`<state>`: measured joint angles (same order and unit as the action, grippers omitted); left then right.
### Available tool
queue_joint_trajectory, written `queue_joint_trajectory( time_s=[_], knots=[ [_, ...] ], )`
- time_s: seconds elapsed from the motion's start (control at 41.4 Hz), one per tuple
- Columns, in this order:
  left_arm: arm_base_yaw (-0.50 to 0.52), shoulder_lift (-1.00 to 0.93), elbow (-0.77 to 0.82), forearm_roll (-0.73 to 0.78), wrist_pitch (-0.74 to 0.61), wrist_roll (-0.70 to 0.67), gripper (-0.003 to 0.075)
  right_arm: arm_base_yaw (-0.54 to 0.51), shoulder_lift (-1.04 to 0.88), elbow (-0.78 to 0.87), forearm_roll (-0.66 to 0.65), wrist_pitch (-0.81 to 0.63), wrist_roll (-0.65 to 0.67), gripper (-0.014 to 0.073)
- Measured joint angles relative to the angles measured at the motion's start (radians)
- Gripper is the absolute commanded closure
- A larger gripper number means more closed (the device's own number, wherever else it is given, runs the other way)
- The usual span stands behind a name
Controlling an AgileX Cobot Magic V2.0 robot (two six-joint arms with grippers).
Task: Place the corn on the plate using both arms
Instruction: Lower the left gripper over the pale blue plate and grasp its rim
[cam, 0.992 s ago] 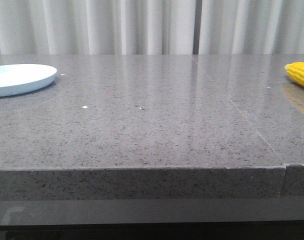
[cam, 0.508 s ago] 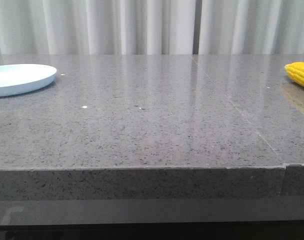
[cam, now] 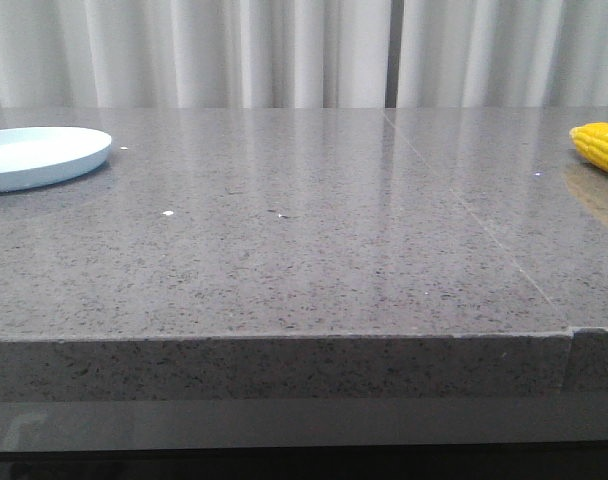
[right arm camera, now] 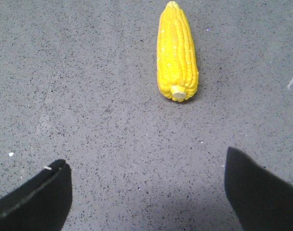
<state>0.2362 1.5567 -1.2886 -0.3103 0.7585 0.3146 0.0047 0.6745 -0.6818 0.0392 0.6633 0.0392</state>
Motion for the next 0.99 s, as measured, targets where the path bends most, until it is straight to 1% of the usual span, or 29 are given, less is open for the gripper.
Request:
queue_joint_trajectory(
  time_s=[0.29, 0.508, 0.58, 0.629, 0.677, 0.701, 0.726, 0.895, 0.943, 0.992],
  knots=[
    [-0.024, 0.230, -0.152, -0.031, 0.000, 0.018, 0.0155, 0.000, 0.000, 0.000, 0.000, 0.000, 0.000, -0.0070],
    [-0.031, 0.339, -0.229, -0.033, -0.002, 0.020, 0.0156, 0.000, 0.000, 0.000, 0.000, 0.000, 0.000, -0.0070],
    [-0.031, 0.360, -0.243, -0.033, -0.002, 0.020, 0.0180, 0.000, 0.000, 0.000, 0.000, 0.000, 0.000, -0.0070],
    [-0.031, 0.369, -0.249, -0.033, -0.002, 0.020, 0.0225, 0.000, 0.000, 0.000, 0.000, 0.000, 0.000, -0.0070],
    [-0.031, 0.372, -0.252, -0.031, -0.002, 0.022, 0.0314, 0.000, 0.000, 0.000, 0.000, 0.000, 0.000, -0.0070],
    [-0.031, 0.372, -0.253, -0.031, 0.000, 0.022, 0.0339, 0.000, 0.000, 0.000, 0.000, 0.000, 0.000, -0.0070],
    [-0.031, 0.372, -0.253, -0.031, 0.000, 0.022, 0.0391, 0.000, 0.000, 0.000, 0.000, 0.000, 0.000, -0.0070],
    [-0.031, 0.373, -0.253, 0.007, 0.021, 0.022, 0.0678, 0.000, 0.000, 0.000, 0.000, 0.000, 0.000, -0.0070],
    [-0.031, 0.373, -0.254, 0.023, 0.023, 0.022, 0.0741, 0.000, 0.000, 0.000, 0.000, 0.000, 0.000, -0.0070],
    [-0.031, 0.373, -0.255, 0.044, 0.025, 0.022, 0.0741, 0.000, 0.000, 0.000, 0.000, 0.000, 0.000, -0.0070]
  ],
)
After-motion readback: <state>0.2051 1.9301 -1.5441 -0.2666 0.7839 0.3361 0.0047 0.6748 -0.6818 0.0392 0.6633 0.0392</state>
